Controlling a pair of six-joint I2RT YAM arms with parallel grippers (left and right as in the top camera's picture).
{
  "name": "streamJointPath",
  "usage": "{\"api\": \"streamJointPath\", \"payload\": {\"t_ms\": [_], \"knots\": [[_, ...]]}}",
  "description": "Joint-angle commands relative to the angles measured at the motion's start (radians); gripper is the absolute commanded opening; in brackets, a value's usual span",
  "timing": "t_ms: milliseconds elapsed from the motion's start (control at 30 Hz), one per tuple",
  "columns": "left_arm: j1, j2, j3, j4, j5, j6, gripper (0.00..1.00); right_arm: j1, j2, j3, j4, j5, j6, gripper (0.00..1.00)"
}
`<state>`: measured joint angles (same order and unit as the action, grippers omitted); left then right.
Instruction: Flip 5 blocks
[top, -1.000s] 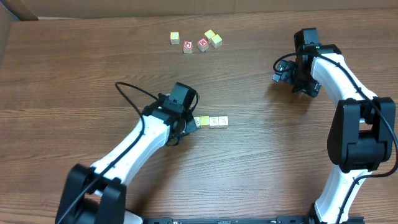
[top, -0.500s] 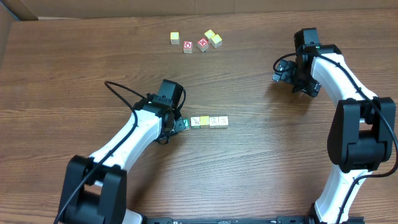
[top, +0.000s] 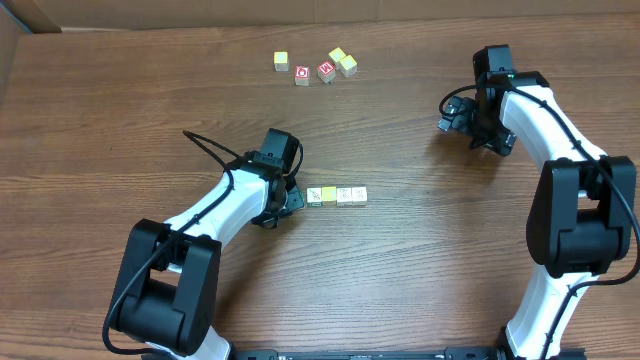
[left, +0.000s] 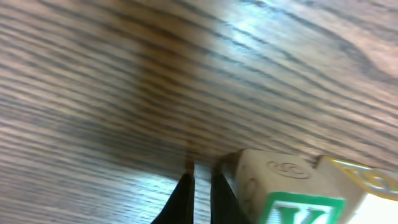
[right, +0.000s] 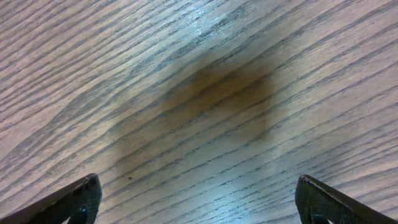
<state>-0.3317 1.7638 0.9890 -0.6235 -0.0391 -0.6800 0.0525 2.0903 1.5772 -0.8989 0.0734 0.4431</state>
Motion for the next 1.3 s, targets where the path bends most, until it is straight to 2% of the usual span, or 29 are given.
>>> {"api": "streamJointPath", "payload": {"t_ms": [0,900,1100,1267], "knots": [[0.002,0.005,0.014,0.019,0.04,0.01,0.04,-0.002,0.001,0.021,0.005,-0.005,-0.006,1.0],[0.004,0.005,0.016,0.097,0.024,0.014,0.04,-0.002,0.001,0.021,0.005,-0.005,-0.006,1.0],[0.042,-0.039,0.084,-0.029,-0.032,0.033,0.04,-0.002,0.001,0.021,0.005,-0.005,-0.006,1.0],[0.068,-0.122,0.148,-0.139,-0.011,0.042,0.04,-0.002,0.001,0.021,0.005,-0.005,-0.006,1.0]]}}
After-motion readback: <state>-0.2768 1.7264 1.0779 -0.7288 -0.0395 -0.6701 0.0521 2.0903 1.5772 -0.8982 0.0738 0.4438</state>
